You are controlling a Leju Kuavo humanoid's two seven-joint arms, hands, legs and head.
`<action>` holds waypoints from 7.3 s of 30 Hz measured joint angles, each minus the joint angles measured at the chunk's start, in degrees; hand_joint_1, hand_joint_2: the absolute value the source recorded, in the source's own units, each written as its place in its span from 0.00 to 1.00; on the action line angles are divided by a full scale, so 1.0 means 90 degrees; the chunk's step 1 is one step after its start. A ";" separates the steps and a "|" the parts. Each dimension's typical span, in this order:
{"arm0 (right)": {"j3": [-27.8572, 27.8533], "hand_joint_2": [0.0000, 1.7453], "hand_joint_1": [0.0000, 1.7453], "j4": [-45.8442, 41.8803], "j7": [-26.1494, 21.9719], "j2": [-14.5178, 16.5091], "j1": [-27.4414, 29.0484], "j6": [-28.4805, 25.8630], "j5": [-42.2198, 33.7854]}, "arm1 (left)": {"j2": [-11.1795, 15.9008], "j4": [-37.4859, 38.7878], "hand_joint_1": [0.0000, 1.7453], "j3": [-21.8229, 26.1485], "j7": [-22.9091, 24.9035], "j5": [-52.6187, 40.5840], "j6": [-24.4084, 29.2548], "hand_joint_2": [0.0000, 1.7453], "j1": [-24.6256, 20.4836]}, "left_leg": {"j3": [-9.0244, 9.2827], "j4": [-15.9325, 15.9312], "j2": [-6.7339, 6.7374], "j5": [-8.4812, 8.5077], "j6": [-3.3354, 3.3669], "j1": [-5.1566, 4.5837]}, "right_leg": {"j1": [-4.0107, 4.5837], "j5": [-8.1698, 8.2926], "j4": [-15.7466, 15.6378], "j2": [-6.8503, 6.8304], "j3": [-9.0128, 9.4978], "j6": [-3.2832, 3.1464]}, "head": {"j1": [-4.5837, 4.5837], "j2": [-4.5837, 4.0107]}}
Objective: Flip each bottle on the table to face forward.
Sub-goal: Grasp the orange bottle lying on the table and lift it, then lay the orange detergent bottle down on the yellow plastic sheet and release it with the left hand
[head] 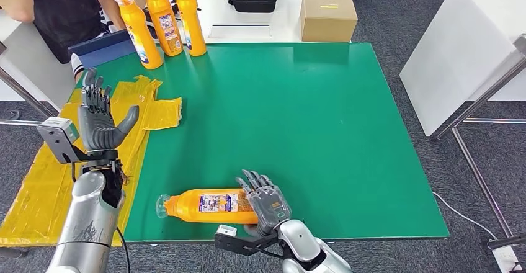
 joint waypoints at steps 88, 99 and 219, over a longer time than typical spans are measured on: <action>-0.4760 1.00 1.00 -0.0269 -0.5130 0.1773 -0.0555 -0.2546 -0.3246 | -0.0064 0.0432 0.00 -0.1402 0.1171 -0.0073 -0.1245 1.00 -0.0831 | -0.0004 0.0001 0.0002 0.0003 -0.0002 0.0003 | 0.0001 0.0004 0.0003 0.0008 0.0000 0.0001 | -0.0001 0.0000; -0.4204 1.00 1.00 0.0614 -0.5135 0.1780 -0.1042 -0.2438 -0.4129 | 0.0063 0.0495 0.00 -0.1719 0.1227 -0.0667 -0.1534 1.00 -0.0942 | -0.0006 0.0001 0.0004 0.0003 -0.0002 0.0003 | 0.0001 0.0005 0.0003 0.0009 -0.0002 0.0001 | -0.0001 0.0000; -0.4975 1.00 1.00 0.0097 -0.3230 0.1854 -0.1608 -0.2575 0.0916 | -0.0358 -0.0789 0.00 -0.3721 0.2316 0.3616 -0.0971 1.00 -0.0591 | -0.0009 0.0003 -0.0003 0.0004 -0.0001 -0.0002 | 0.0001 0.0004 0.0002 -0.0003 -0.0002 0.0002 | -0.0002 0.0000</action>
